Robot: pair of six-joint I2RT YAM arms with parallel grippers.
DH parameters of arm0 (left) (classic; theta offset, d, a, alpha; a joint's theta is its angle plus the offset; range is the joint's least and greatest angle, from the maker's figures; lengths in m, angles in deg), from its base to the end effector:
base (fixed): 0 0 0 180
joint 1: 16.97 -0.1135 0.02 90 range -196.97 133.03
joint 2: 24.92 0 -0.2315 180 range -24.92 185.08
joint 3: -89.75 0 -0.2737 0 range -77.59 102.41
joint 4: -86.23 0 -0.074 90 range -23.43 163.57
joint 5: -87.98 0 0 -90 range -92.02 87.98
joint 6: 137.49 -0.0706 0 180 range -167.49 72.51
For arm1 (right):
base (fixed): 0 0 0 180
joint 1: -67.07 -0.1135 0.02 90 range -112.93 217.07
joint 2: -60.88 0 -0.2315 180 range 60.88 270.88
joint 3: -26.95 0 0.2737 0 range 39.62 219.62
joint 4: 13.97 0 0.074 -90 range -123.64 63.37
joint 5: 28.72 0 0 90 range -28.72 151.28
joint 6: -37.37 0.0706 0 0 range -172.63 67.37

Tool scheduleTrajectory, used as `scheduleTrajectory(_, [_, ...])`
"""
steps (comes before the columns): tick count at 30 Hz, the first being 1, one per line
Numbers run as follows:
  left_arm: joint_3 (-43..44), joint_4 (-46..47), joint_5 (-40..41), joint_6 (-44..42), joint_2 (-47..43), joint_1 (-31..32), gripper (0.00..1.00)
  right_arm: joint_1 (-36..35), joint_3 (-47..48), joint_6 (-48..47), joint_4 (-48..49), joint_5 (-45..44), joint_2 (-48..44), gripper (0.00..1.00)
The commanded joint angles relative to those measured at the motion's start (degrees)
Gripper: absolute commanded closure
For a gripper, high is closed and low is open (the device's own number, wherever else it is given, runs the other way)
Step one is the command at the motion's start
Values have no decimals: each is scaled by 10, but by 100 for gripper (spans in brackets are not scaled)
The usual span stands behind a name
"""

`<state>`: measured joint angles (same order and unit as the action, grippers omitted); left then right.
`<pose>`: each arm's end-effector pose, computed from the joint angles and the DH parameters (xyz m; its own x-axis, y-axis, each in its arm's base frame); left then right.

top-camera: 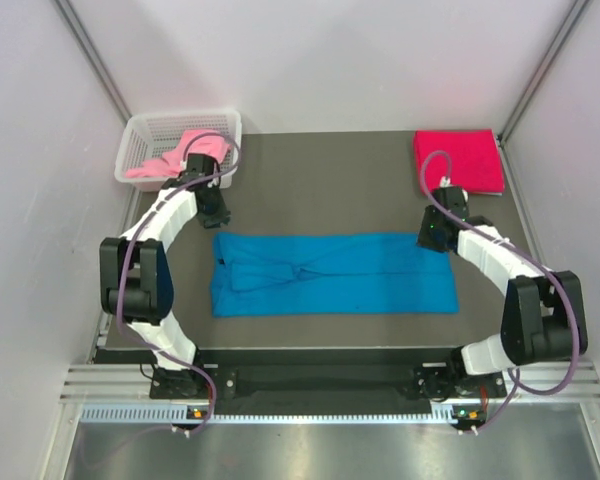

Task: Fold and stack the t-shirts
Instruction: Fold the tshirt

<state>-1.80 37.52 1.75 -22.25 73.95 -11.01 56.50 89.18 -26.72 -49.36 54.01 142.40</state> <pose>0.3973 -0.0368 0.1687 -0.8021 -0.3441 -0.4882 -0.3007 0.9389 -0.1677 0.3235 0.0513 0.1345 -0.7695 0.2973 -0.5651 0.2515 0.9546 0.1598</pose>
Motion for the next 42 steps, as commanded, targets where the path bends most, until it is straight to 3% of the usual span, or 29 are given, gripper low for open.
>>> scheduleTrajectory(1, [-24,17,-34,-11,-1,-31,69,60,39,-53,4,70,17,70])
scheduleTrajectory(3, [-35,22,-32,-17,11,-34,66,99,61,-69,-6,122,44,62])
scheduleTrajectory(8, [-42,35,-71,-19,55,-29,68,162,91,-85,-22,156,115,64])
scheduleTrajectory(18, [-20,24,-8,-19,87,-30,68,199,95,-118,-35,119,138,68])
scheduleTrajectory(25, [-6,15,8,-19,116,-30,77,202,85,-120,-39,105,150,70])
scheduleTrajectory(30, [-4,13,9,-16,124,-30,80,205,73,-120,-25,122,155,77])
scheduleTrajectory(31, [-4,12,10,-17,123,-30,80,207,70,-120,-24,122,156,82])
scheduleTrajectory(32, [-5,12,14,-18,122,-30,80,210,65,-119,-23,116,156,98])
scheduleTrajectory(33, [-4,11,19,-17,122,-30,80,214,63,-116,-22,108,154,100])
scheduleTrajectory(42, [3,5,32,-9,131,-31,80,242,29,-101,-6,78,113,100])
